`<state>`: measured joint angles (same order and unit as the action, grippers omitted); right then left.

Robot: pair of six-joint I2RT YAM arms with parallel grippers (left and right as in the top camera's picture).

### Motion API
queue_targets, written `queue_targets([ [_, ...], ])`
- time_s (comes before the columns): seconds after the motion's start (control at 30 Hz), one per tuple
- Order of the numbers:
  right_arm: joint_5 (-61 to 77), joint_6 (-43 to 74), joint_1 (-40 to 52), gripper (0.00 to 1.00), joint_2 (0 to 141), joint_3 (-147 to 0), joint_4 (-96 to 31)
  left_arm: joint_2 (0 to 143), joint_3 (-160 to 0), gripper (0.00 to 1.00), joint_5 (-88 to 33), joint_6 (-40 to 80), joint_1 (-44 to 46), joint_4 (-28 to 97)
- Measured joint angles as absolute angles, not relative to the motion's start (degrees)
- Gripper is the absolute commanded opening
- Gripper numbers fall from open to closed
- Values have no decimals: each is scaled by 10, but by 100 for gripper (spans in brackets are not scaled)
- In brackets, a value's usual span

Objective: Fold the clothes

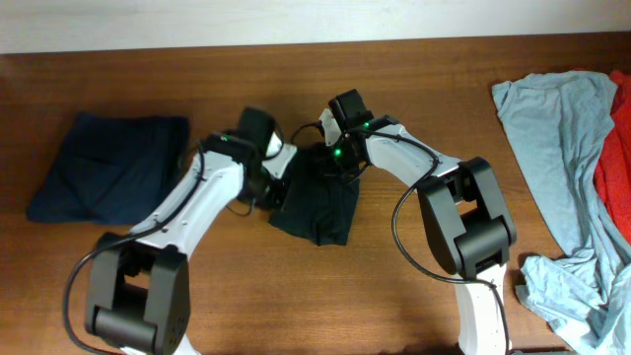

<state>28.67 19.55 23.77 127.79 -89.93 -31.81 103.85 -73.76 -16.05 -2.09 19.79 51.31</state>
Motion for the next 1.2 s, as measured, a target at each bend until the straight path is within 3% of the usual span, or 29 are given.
queue_targets([
  [0.27, 305, 197, 238, 7, 1288, -899, -275, 1043, -585, 1, -159, 1, 201, 432],
  [0.57, 227, 197, 224, 13, 1290, -899, -196, 1038, -576, 1, -161, 12, 201, 425],
  [0.67, 259, 197, 197, 24, 1290, -899, -199, 1037, -577, 1, -161, 14, 201, 430],
  [0.77, 316, 198, 153, 31, 1290, -901, -223, 1036, -589, 4, -156, 14, 201, 511],
  [0.87, 363, 192, 105, 36, 1285, -904, -281, 1010, -640, 35, -148, 15, 201, 600],
  [0.9, 375, 189, 93, 38, 1280, -904, -308, 994, -666, 59, -142, 18, 201, 621],
  [0.97, 396, 160, 60, 40, 1258, -905, -376, 946, -716, 81, -124, 17, 201, 623],
  [1.1, 408, 91, 19, 40, 1193, -905, -471, 859, -773, 92, -80, 16, 184, 583],
  [1.2, 412, 45, 11, 40, 1136, -905, -527, 871, -774, 94, -69, 16, 152, 563],
])
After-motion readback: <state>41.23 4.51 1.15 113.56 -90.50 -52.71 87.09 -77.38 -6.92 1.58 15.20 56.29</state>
